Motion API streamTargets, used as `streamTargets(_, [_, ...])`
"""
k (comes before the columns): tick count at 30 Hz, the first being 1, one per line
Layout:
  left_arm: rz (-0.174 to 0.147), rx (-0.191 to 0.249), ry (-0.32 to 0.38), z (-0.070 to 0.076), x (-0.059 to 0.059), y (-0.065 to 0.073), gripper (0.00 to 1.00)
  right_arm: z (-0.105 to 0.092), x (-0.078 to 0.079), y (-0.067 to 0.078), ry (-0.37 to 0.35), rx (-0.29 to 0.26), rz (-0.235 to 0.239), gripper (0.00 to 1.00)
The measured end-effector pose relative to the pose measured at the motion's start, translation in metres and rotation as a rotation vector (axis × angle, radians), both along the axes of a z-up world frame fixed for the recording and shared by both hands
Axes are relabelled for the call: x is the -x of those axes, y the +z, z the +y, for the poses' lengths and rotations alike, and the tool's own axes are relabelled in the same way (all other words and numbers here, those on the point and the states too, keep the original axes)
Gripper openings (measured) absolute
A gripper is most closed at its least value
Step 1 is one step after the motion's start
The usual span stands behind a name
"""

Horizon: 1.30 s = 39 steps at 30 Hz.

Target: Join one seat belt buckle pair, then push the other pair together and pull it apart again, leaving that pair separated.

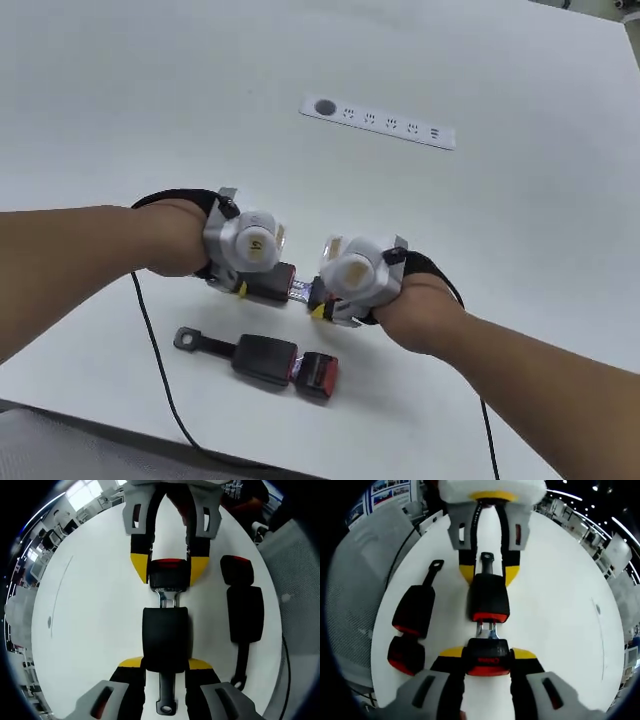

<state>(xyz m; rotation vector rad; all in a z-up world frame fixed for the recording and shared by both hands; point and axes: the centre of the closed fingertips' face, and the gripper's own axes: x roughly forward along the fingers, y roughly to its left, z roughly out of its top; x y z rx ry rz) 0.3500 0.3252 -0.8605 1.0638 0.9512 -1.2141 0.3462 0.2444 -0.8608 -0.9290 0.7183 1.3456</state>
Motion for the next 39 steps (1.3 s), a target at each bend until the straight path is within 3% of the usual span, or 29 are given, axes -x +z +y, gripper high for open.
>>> streamTargets(2, [0.003,-0.016,-0.008,-0.001,-0.001,-0.001,0.3,0.0,-0.002,-0.002,0.007,0.009,-0.005,0.34])
streamTargets(8, [0.006,-0.025,-0.052,-0.002,0.0,-0.003,0.29,0.003,-0.003,0.0,0.002,-0.045,0.001,0.32])
streamTargets(11, [0.005,-0.038,-0.079,-0.004,0.0,-0.003,0.29,0.014,-0.001,0.002,0.003,-0.075,0.014,0.32])
streamTargets(14, [0.01,-0.05,-0.073,-0.003,0.001,-0.003,0.29,0.022,-0.001,0.0,0.002,-0.044,-0.006,0.32])
streamTargets(30, [0.013,-0.025,-0.058,-0.002,0.002,-0.002,0.29,0.018,0.0,-0.001,0.0,-0.082,0.006,0.34])
streamTargets(34, [0.009,0.002,-0.053,0.0,0.002,-0.002,0.29,0.018,0.0,-0.001,0.003,-0.1,0.006,0.34])
streamTargets(39, [0.003,0.102,-0.037,0.004,0.0,0.001,0.29,0.018,0.0,0.0,0.002,-0.126,0.001,0.34])
